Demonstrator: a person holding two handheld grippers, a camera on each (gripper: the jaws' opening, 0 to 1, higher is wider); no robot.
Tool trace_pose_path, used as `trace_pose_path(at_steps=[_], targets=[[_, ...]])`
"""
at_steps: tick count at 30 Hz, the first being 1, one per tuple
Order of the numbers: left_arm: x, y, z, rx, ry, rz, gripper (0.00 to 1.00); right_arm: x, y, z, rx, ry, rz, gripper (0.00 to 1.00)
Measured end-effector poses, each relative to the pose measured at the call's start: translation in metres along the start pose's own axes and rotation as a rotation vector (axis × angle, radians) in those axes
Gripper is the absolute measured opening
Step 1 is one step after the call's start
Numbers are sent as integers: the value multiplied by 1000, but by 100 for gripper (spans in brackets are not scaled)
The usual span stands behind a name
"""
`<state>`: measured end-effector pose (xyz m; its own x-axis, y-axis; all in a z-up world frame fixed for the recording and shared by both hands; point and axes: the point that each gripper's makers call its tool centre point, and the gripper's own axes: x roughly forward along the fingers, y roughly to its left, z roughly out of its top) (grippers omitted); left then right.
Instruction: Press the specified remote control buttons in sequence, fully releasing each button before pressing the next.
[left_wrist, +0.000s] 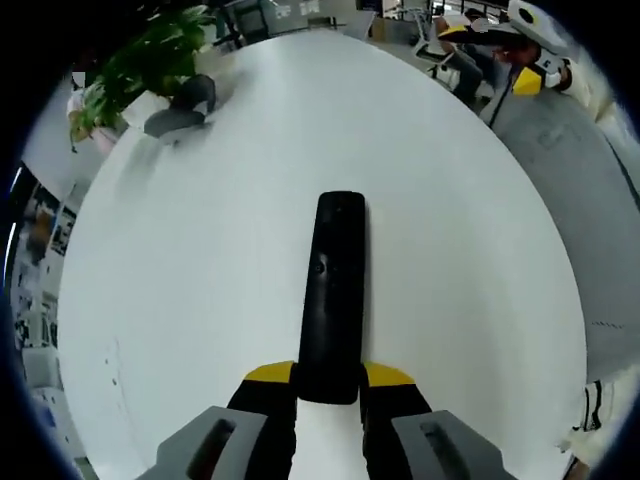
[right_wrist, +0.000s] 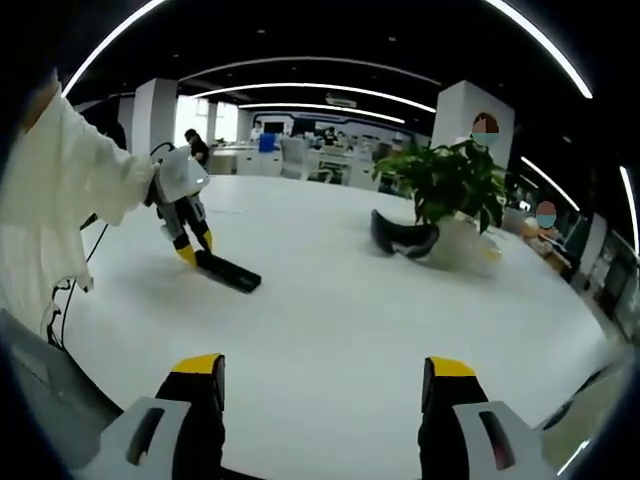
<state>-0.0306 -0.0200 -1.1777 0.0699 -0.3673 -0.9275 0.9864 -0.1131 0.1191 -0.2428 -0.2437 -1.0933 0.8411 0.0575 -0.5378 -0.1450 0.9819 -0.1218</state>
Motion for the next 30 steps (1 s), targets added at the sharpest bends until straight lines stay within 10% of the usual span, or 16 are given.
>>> trace_pose_path(at_steps=[18, 30], targets=[[4, 95, -10, -137, 27, 237, 22, 2, -1, -5, -2, 20, 2, 79], [17, 122, -20, -134, 78, 230, 23, 3, 1, -7, -13, 38, 6, 78]])
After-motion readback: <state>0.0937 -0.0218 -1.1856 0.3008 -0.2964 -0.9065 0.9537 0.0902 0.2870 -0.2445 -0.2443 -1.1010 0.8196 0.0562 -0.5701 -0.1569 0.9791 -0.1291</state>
